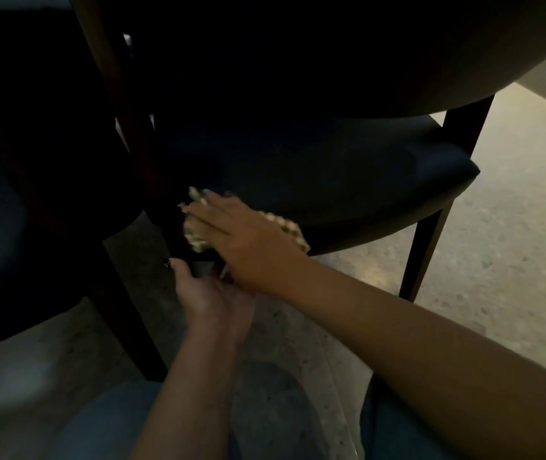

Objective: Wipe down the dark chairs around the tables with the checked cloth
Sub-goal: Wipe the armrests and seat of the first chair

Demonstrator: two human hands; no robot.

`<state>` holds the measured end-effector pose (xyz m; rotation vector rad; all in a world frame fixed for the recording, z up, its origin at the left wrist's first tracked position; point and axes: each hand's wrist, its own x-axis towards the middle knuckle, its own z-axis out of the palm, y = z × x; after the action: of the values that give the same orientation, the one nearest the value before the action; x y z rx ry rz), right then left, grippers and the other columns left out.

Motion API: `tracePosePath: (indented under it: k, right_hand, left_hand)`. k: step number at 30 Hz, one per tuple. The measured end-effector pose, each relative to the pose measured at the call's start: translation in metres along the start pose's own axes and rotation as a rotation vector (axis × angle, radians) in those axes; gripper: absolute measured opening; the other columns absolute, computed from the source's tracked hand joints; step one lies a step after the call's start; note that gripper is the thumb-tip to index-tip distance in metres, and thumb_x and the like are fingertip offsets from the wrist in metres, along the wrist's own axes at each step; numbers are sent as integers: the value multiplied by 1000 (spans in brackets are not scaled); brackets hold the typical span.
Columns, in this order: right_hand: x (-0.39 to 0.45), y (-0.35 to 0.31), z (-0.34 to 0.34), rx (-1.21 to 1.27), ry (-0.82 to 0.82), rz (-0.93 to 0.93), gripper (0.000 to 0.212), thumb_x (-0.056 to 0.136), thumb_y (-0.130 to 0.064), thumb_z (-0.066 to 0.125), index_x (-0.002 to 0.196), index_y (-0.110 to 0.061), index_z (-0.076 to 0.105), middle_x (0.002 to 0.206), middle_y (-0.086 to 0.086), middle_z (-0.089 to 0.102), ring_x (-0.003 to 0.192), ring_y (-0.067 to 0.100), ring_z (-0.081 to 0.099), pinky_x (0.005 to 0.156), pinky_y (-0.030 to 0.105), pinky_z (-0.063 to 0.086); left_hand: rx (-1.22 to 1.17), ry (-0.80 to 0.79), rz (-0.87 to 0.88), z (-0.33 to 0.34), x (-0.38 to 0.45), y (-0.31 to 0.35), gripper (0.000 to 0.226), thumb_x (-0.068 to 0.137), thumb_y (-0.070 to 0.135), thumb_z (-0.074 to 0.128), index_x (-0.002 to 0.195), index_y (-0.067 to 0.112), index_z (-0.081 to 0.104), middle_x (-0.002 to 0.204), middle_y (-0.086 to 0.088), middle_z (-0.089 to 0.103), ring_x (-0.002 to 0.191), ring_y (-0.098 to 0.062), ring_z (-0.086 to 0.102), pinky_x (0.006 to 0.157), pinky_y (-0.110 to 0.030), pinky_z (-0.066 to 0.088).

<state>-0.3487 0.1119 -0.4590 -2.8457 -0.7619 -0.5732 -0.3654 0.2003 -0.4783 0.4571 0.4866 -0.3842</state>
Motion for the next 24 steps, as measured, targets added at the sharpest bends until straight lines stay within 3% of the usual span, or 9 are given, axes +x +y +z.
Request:
tracePosePath:
  k: [2,6,8,11,13,17,20,24]
  right_hand:
    - [-31,20,-4,-32,82,60,42,82,1,52,123,4,59,132,22,55,126,42,47,107,50,34]
    - [-73,50,-33,-62,32,343,52,87,-5,38,138,-10,47,148,9,40,143,26,21,118,43,13]
    - [-69,53,-38,-10,38,448,53,87,0,46,139,-10,45,149,8,39,144,25,20,118,47,18]
    - [-36,35,-26,-19,100,373,44,84,-5,43,124,3,58,134,22,53,131,39,42,115,37,22]
    - [-13,18,-9,14,107,226,47,83,-13,39,118,8,61,127,27,56,124,46,48,111,42,29]
    - [-10,15,-1,-46,60,95,42,90,-9,39,124,10,56,133,27,52,130,42,43,112,45,26]
    - [-44,40,-16,-143,8,49,47,89,-8,37,131,7,49,140,26,46,135,40,36,114,45,20]
    - [-107,90,-46,-148,-24,298,56,88,-4,30,143,-7,38,152,14,31,145,28,16,120,36,4]
  left_hand:
    - [25,37,-16,2,2,0,71,92,66,36,122,5,57,118,-20,63,108,-33,62,94,-47,49]
    - [52,55,-57,2,1,-2,66,93,60,44,130,5,52,126,-20,58,113,-33,59,97,-47,46]
    - [51,51,-50,1,3,-5,62,93,58,46,128,8,54,127,-19,58,115,-33,59,94,-47,47]
    - [51,23,-17,2,6,-9,54,92,57,48,124,15,61,124,-14,63,113,-31,62,91,-49,51]
    - [62,-13,-20,4,6,-10,54,90,58,50,124,18,64,123,-12,66,110,-30,65,94,-49,50]
    - [212,-80,-23,7,4,-11,57,81,62,56,120,22,66,114,-7,71,106,-26,68,94,-47,51]
    - [381,-21,45,9,5,-18,50,72,60,61,108,26,69,101,1,75,97,-17,70,91,-43,53]
    - [453,-12,-1,11,11,-28,70,65,54,66,127,23,56,114,-3,70,103,-21,69,82,-38,54]
